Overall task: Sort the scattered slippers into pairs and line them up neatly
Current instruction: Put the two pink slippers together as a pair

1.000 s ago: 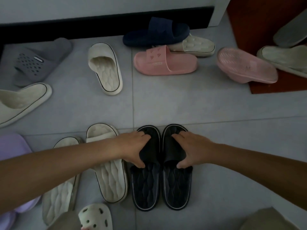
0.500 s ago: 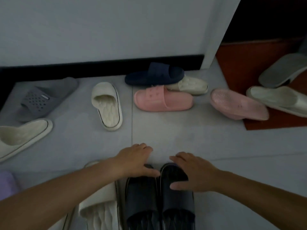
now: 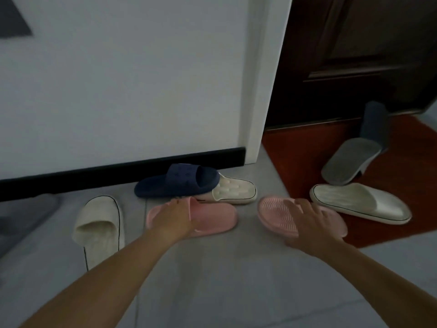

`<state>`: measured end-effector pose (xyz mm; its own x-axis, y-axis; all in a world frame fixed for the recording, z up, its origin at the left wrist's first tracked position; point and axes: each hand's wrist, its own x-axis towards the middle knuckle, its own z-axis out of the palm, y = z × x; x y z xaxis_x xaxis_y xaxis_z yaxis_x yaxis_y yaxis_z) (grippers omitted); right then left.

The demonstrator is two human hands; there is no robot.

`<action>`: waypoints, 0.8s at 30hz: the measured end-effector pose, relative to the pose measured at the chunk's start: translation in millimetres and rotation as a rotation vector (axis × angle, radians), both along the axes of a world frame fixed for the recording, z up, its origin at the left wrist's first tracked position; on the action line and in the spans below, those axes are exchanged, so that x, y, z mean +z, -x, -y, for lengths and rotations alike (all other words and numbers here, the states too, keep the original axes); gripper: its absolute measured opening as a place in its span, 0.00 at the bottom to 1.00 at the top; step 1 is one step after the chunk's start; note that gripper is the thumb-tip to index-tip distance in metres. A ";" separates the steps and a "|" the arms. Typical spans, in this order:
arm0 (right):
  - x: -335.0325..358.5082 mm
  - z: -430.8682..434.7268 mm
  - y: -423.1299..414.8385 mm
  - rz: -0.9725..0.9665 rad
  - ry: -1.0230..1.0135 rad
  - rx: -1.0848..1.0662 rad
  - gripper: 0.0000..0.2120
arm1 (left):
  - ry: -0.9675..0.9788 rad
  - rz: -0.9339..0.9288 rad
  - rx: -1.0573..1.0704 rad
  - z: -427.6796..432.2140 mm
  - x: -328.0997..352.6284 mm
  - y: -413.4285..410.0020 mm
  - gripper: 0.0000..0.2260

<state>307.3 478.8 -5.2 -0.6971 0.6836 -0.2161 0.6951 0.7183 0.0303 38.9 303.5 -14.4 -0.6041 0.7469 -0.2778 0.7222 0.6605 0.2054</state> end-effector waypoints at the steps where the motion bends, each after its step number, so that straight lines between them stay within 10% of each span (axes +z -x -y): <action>1: -5.1 -7.9 -3.3 0.082 -0.004 0.003 0.54 | 0.001 -0.018 0.030 -5.0 -3.3 0.1 0.27; 4: -21.8 -21.3 -19.6 0.218 0.019 -0.023 0.58 | 0.055 -0.030 0.122 -8.3 -22.0 0.7 0.28; 10: -31.7 -23.6 -45.0 0.097 -0.183 0.071 0.27 | 0.105 0.127 0.332 9.8 -43.8 10.0 0.43; 24: -3.2 -14.1 -4.6 0.114 -0.346 0.304 0.22 | -0.035 0.240 -0.067 56.4 -45.5 -72.3 0.48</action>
